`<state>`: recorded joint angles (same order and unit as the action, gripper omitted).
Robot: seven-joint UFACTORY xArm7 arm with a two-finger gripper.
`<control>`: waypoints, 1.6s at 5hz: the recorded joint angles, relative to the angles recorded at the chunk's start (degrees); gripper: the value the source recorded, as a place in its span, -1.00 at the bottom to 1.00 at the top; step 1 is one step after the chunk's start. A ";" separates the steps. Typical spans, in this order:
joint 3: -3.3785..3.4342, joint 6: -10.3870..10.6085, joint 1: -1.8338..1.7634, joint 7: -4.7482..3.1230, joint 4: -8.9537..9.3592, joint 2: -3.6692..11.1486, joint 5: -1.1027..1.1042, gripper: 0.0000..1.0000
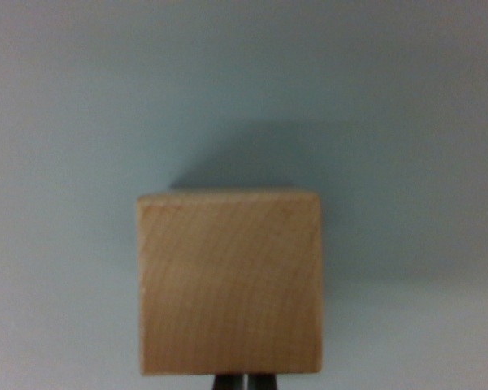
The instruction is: Push wooden cube
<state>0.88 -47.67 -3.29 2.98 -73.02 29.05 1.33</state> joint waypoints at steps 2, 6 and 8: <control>-0.03 -0.71 0.03 -0.08 -1.96 1.25 0.00 1.00; -0.08 -1.72 0.08 -0.19 -4.74 3.03 0.01 1.00; -0.09 -1.97 0.09 -0.21 -5.43 3.46 0.01 1.00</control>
<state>0.79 -49.63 -3.20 2.77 -78.45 32.51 1.33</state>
